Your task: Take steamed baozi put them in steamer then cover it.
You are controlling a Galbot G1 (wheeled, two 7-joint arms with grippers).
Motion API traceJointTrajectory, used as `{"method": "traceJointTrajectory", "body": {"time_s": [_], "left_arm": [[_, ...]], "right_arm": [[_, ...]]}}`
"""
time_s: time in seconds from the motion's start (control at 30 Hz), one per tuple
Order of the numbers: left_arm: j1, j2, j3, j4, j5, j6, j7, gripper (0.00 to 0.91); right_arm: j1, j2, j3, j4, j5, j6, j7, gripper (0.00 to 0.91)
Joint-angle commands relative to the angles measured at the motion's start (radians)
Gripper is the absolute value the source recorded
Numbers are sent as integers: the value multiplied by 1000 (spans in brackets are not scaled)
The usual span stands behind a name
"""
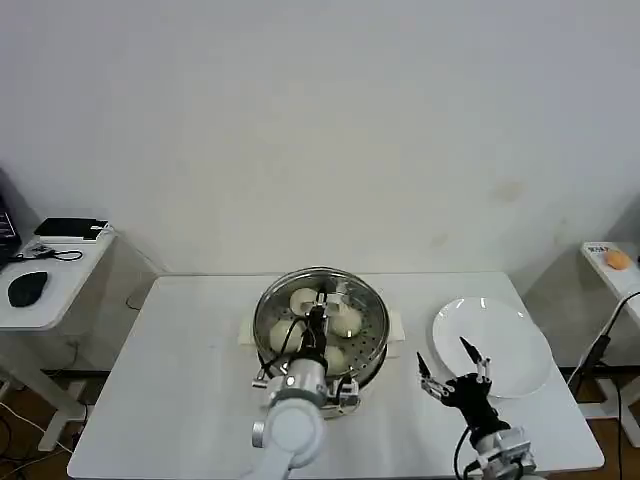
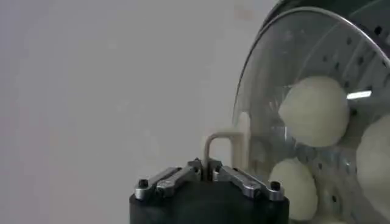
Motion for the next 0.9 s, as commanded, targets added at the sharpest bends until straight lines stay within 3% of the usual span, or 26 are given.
{"method": "traceJointTrajectory", "body": {"time_s": [0.03, 0.5, 0.53, 0.9], "left_arm": [[1, -6, 2, 9, -5, 0, 6, 0], [-1, -6, -1, 12, -56, 4, 10, 20], [-2, -5, 0, 10, -60, 2, 9, 907], [23, 22, -10, -57, -70, -6, 8, 907]], "right_arm": [[0, 1, -4, -2, -2, 2, -1, 907], [1, 1, -14, -3, -8, 3, -5, 907], [1, 1, -13, -3, -8, 4, -5, 907], [0, 6, -26, -3, -19, 4, -5, 907]]}}
